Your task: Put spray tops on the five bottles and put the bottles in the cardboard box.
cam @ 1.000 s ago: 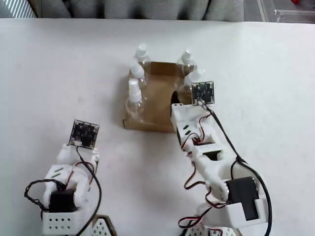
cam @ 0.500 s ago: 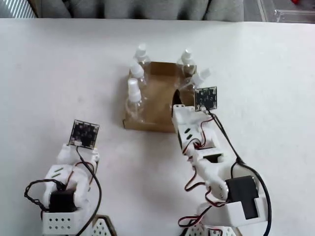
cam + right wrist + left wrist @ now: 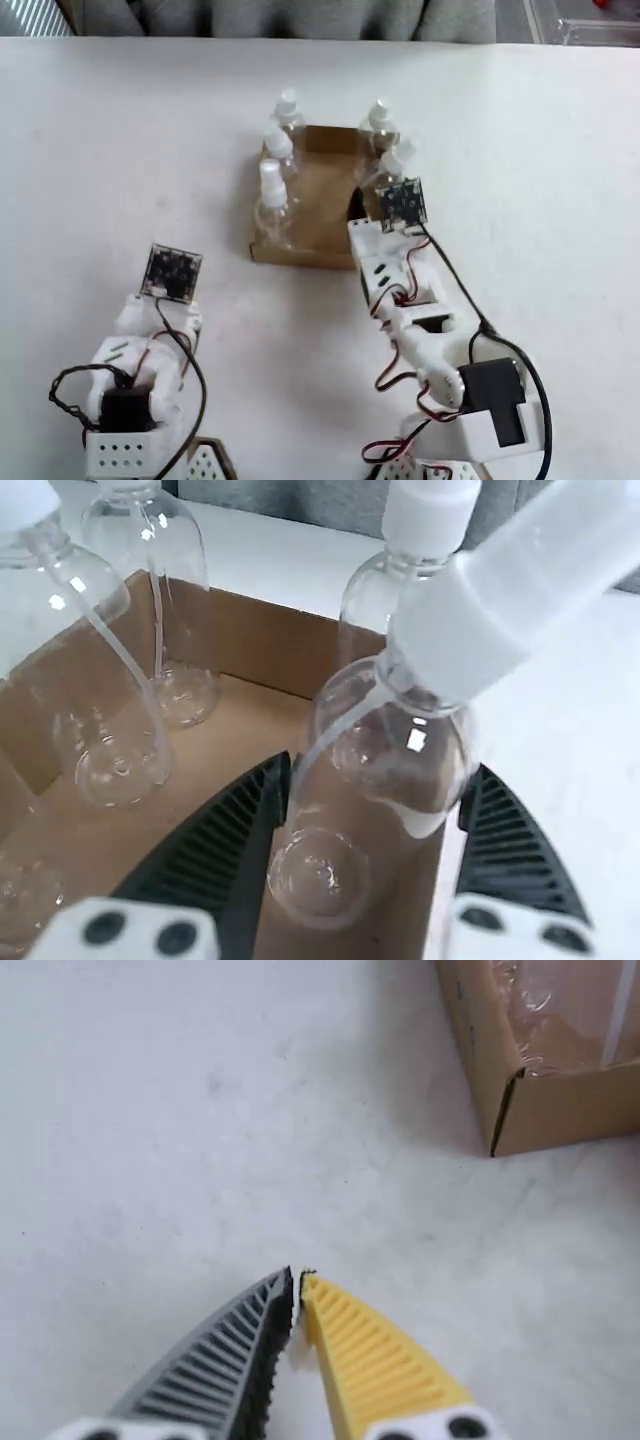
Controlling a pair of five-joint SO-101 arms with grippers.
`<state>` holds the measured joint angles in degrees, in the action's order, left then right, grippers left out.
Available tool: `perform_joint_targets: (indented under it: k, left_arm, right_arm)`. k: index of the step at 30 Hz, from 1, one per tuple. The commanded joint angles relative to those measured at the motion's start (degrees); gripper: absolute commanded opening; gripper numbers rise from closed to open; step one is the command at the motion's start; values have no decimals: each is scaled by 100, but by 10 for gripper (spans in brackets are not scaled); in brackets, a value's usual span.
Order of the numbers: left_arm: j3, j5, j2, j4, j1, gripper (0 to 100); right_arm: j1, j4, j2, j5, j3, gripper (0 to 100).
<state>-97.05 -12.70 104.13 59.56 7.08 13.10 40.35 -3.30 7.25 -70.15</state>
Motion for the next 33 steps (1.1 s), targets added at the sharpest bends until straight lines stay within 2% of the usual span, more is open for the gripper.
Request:
perform_joint_targets:
  k: [1,10,15,33]
  left_arm:
    - [9,-35,13,44,40,24]
    - [9,-35,13,53,40,24]
    - [9,-35,13,53,40,24]
    - [9,-35,13,53,40,24]
  right_arm:
    - [13,136,-84,88,18,216]
    - [13,136,-84,114,18,216]
    - [13,136,-84,923,9,216]
    - [22,136,-84,958,-53,216]
